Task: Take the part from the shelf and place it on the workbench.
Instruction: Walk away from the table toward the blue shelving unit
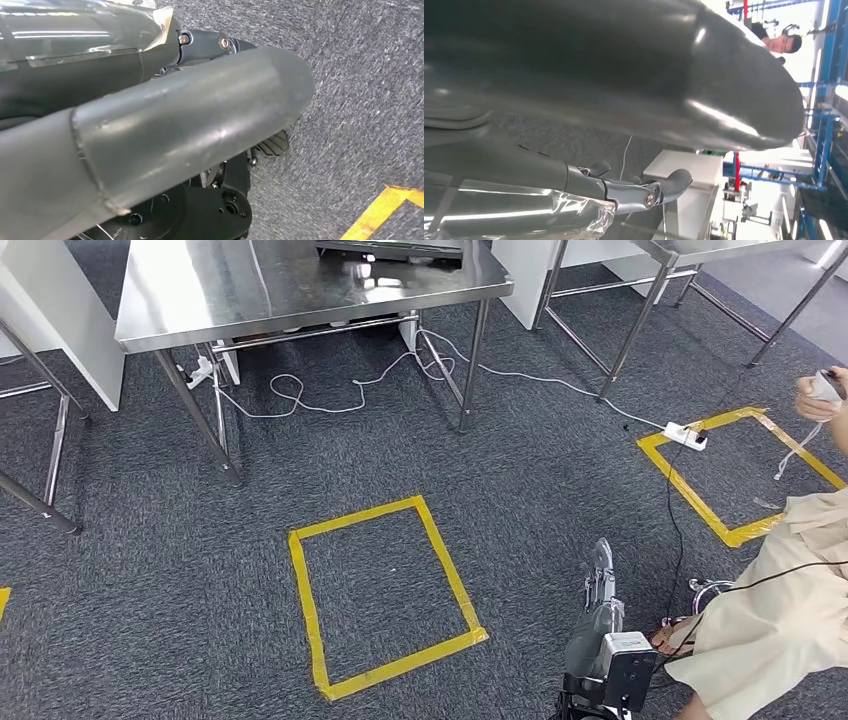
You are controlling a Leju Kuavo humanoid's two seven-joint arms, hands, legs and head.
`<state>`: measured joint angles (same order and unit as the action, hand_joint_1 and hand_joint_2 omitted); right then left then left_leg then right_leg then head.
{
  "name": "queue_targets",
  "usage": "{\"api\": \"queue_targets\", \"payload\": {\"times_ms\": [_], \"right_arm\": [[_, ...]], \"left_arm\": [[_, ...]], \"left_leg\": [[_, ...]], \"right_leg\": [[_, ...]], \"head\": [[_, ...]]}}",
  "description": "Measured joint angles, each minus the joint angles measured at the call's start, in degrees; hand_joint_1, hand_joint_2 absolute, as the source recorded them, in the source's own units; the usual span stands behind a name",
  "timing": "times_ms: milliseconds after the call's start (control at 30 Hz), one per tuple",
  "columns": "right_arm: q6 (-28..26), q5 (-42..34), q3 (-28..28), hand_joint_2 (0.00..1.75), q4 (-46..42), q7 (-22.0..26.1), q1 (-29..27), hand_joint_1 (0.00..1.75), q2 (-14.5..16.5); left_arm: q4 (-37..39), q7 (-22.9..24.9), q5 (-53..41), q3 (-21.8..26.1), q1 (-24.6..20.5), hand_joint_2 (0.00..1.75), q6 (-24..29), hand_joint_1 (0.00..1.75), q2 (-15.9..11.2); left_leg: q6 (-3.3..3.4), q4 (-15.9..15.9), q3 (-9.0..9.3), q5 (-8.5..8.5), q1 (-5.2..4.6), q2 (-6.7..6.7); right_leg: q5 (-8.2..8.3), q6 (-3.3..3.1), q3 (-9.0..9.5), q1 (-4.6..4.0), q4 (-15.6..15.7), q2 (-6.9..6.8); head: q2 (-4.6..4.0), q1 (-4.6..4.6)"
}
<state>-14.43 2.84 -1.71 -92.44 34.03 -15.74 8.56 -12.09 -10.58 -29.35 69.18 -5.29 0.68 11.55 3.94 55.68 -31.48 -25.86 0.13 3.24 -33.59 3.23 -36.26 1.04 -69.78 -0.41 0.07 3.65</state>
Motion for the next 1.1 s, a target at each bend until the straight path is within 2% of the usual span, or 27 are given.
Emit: {"api": "queue_targets", "payload": {"times_ms": [33, 67, 100, 133, 167, 233, 267, 300, 367, 400, 433, 467, 500, 533, 600, 633, 667, 733, 767, 800, 867, 933, 967, 1000, 1033, 1067, 1100], "right_arm": [[0.0, 0.0, -0.1, 0.0, 0.0, 0.0, 0.0, 0.0, 0.0], [0.0, 0.0, -0.2, 0.0, 0.0, 0.0, 0.0, 0.0, 0.0], [0.0, 0.0, -0.2, 0.0, 0.0, 0.0, 0.1, 0.0, 0.0], [0.0, 0.0, -0.2, 0.0, 0.1, 0.0, 0.1, 0.0, 0.0], [0.0, 0.0, -0.3, 0.0, 0.1, 0.0, 0.1, 0.0, 0.0], [0.1, 0.0, -0.3, 0.0, 0.1, 0.0, 0.0, 0.0, 0.1], [0.2, 0.0, -0.3, 0.0, 0.1, 0.0, 0.0, 0.0, 0.1], [0.3, 0.0, -0.3, 0.0, 0.1, -0.1, -0.1, 0.0, 0.1], [0.7, -0.1, -0.3, 0.0, 0.3, -0.2, 0.0, 0.0, 0.2], [0.8, -0.3, -0.3, 0.0, 0.6, -0.3, 0.0, 0.0, 0.3], [0.9, -0.5, -0.3, 0.0, 1.0, -0.3, 0.1, 0.0, 0.3], [1.1, -0.8, -0.3, 0.0, 1.5, -0.4, 0.2, 0.0, 0.3], [1.2, -1.2, -0.4, 0.0, 2.2, -0.5, 0.3, 0.0, 0.3], [1.2, -1.6, -0.4, 0.0, 3.0, -0.7, 0.6, 0.0, 0.3], [1.3, -2.5, -0.5, 0.0, 5.5, -1.6, 1.8, 0.0, 0.2], [1.5, -3.4, -0.7, 0.0, 7.3, -2.3, 2.7, 0.0, 0.2], [2.0, -4.7, -1.2, 0.0, 9.9, -3.1, 3.8, 0.0, 0.2], [4.5, -8.5, -3.1, 0.0, 16.9, -4.2, 6.4, 0.0, 0.0], [6.3, -10.7, -4.3, 0.0, 21.5, -4.5, 8.0, 0.0, 0.0], [8.1, -12.5, -5.4, 0.0, 26.5, -4.6, 9.8, 0.0, -0.1], [11.6, -15.8, -7.4, 0.0, 37.6, -5.5, 13.9, 0.0, -0.2], [14.1, -18.7, -8.9, 0.0, 48.1, -8.5, 17.1, 0.0, 0.1], [14.8, -19.9, -9.6, 0.0, 52.6, -10.3, 18.1, 0.0, 0.4], [15.2, -20.8, -10.3, 0.0, 56.4, -11.6, 18.7, 0.0, 0.7], [15.5, -21.4, -10.9, 0.0, 59.6, -12.5, 19.2, 0.0, 1.0], [15.6, -21.6, -11.3, 0.0, 62.1, -13.0, 19.6, 0.0, 1.2], [15.7, -21.8, -11.7, 0.0, 64.2, -13.5, 20.2, 0.0, 1.5]], "left_arm": [[0.0, 0.0, 0.0, 0.0, 0.0, 0.0, 0.0, 0.0, 0.0], [0.0, 0.0, 0.0, 0.0, 0.0, 0.0, 0.0, 0.0, 0.0], [0.0, 0.0, 0.0, 0.0, 0.0, 0.0, 0.0, 0.0, 0.0], [-0.1, 0.0, 0.0, 0.0, 0.0, 0.0, 0.0, 0.0, 0.0], [-0.1, 0.1, 0.0, 0.0, 0.0, 0.0, 0.0, 0.0, 0.0], [-0.1, 0.3, 0.0, 0.0, -0.1, 0.0, 0.0, 0.0, 0.0], [-0.1, 0.4, 0.0, 0.0, -0.1, 0.0, 0.0, 0.0, -0.1], [-0.1, 0.4, 0.0, 0.0, 0.0, 0.0, 0.0, 0.0, -0.2], [-0.1, 0.6, 0.0, 0.0, 0.1, 0.0, -0.1, 0.0, -0.3], [-0.1, 0.6, 0.0, 0.0, 0.2, 0.0, -0.1, 0.0, -0.3], [-0.1, 0.7, 0.0, 0.0, 0.2, 0.0, -0.1, 0.0, -0.3], [-0.1, 0.7, 0.1, 0.0, 0.3, 0.0, -0.1, 0.0, -0.3], [-0.1, 0.7, 0.1, 0.0, 0.3, 0.0, -0.1, 0.0, -0.3], [-0.1, 0.7, 0.1, 0.0, 0.3, 0.0, -0.1, 0.0, -0.3], [-0.1, 0.9, 0.0, 0.0, 0.3, 0.0, 0.0, 0.0, -0.4], [0.0, 1.0, -0.2, 0.0, 0.3, 0.0, 0.0, 0.0, -0.5], [0.0, 1.1, -0.4, 0.0, 0.3, 0.0, 0.0, 0.0, -0.5], [0.0, 1.3, -1.0, -0.1, 0.3, 0.0, 0.0, 0.0, -0.5], [0.0, 1.4, -1.3, -0.1, 0.2, 0.0, 0.1, 0.0, -0.5], [0.1, 1.5, -1.5, -0.2, 0.2, 0.0, 0.2, 0.0, -0.4], [0.1, 1.9, -2.1, -0.3, 0.1, 0.0, 0.4, 0.0, -0.4], [0.3, 2.3, -3.0, -0.6, 0.2, 0.0, 0.5, 0.0, -0.4], [0.3, 2.5, -3.5, -0.9, 0.2, 0.0, 0.6, 0.0, -0.4], [0.3, 2.6, -3.9, -1.2, 0.2, 0.0, 0.6, 0.0, -0.3], [0.4, 2.7, -4.1, -1.4, 0.2, 0.0, 0.7, 0.0, -0.2], [0.4, 2.8, -4.4, -1.6, 0.2, 0.0, 0.7, 0.0, -0.2], [0.4, 2.8, -4.6, -1.8, 0.2, 0.0, 0.7, 0.0, -0.2]], "left_leg": [[-0.21, 0.1, 0.05, -0.01, 0.07, 0.47], [-0.53, 0.2, 0.14, -0.09, 0.02, 0.9], [-0.9, 0.3, 0.23, -0.22, -0.05, 1.3], [-1.35, 0.5, 0.36, -0.36, -0.14, 1.72], [-1.77, 0.5, 0.52, -0.48, -0.19, 2.16], [-2.58, 0.6, 0.74, -0.68, 0.11, 2.87], [-2.97, 1.1, 0.61, -1.21, 0.33, 2.33], [-3.32, 2.8, -0.03, -2.58, 0.53, 1.09], [-3.74, 9.3, -2.76, -6.75, 0.76, -1.97], [-3.79, 13.5, -4.62, -8.79, 0.79, -2.84], [-3.78, 16.5, -6.02, -9.78, 0.79, -3.12], [-3.7, 18.0, -6.73, -9.79, 0.79, -3.23], [-3.52, 16.8, -6.2, -8.46, 0.79, -3.36], [-3.27, 13.4, -4.62, -6.27, 0.79, -3.78], [-2.6, 5.3, -0.87, -2.59, 0.9, -6.55], [-2.39, 2.8, 0.22, -1.79, 0.9, -7.59], [-2.21, 1.7, 0.64, -1.67, 0.82, -8.18], [-1.87, 1.2, 0.68, -1.43, 0.67, -6.91], [-1.56, 0.8, 0.8, -1.14, 0.72, -6.21], [-1.23, 0.4, 0.91, -0.84, 0.83, -5.46], [-0.81, -0.2, 0.93, -0.46, 0.86, -3.71], [-0.73, -0.2, 0.73, -0.44, 0.77, -1.99], [-0.75, -0.1, 0.68, -0.45, 0.76, -1.26], [-0.81, -0.1, 0.67, -0.47, 0.78, -0.64], [-0.92, 0.0, 0.69, -0.53, 0.83, -0.08], [-1.15, 0.1, 0.74, -0.66, 0.85, 0.5], [-1.49, 0.3, 0.81, -0.87, 0.78, 1.06]], "right_leg": [[1.71, 0.59, 2.46, 0.17, 4.5, -0.71], [3.31, 0.85, 4.73, 0.25, 8.9, -1.99], [4.54, 0.8, 6.37, 0.22, 12.3, -3.12], [5.23, 0.34, 7.18, 0.12, 14.2, -3.84], [5.42, -0.33, 7.11, -0.05, 14.5, -3.91], [5.71, -1.6, 7.06, 0.02, 14.5, -2.53], [5.93, -2.08, 7.1, 0.18, 14.5, -1.9], [6.23, -2.62, 7.12, 0.34, 14.6, -1.27], [6.64, -3.34, 6.93, 0.31, 14.6, -0.02], [6.75, -3.56, 6.79, 0.14, 14.5, 0.65], [6.79, -3.62, 6.69, -0.03, 14.5, 1.36], [6.82, -3.67, 6.63, -0.19, 14.4, 2.11], [6.82, -3.67, 6.62, -0.3, 14.3, 2.89], [6.81, -3.66, 6.62, -0.38, 14.2, 3.69], [6.8, -3.6, 6.4, -0.58, 13.8, 5.18], [6.85, -3.49, 6.13, -0.63, 13.7, 5.79], [6.96, -3.27, 5.79, -0.63, 13.7, 6.4], [7.3, -2.62, 5.16, -0.63, 13.8, 7.4], [7.25, -2.33, 4.8, -0.7, 13.6, 6.88], [6.71, -2.18, 4.13, -0.8, 12.6, 5.66], [3.86, -2.2, 1.08, -0.7, 7.1, 2.4], [0.74, -1.96, -2.77, -0.29, -0.5, 1.18], [0.23, -1.55, -3.64, -0.04, -2.5, 1.01], [0.73, -0.94, -3.18, 0.2, -1.9, 0.83], [1.95, -0.26, -1.57, 0.45, 0.8, 0.41], [3.56, 0.36, 0.94, 0.69, 5.4, -0.69], [5.0, 0.65, 3.0, 0.69, 9.3, -1.98]], "head": [[0.0, 0.01], [0.0, 0.02], [0.0, 0.04], [0.0, 0.01], [0.0, 0.0], [0.0, -0.08], [0.0, -0.12], [0.0, -0.19], [0.0, -0.31], [0.0, -0.32], [0.0, -0.32], [0.0, -0.32], [0.0, -0.32], [0.0, -0.32], [0.0, -0.3], [0.0, -0.3], [0.0, -0.3], [0.0, -0.32], [0.0, -0.3], [0.0, -0.21], [0.0, -0.04], [0.0, 0.02], [0.0, 0.03], [0.0, 0.04], [0.0, 0.04], [0.0, 0.05], [0.0, 0.07]]}}
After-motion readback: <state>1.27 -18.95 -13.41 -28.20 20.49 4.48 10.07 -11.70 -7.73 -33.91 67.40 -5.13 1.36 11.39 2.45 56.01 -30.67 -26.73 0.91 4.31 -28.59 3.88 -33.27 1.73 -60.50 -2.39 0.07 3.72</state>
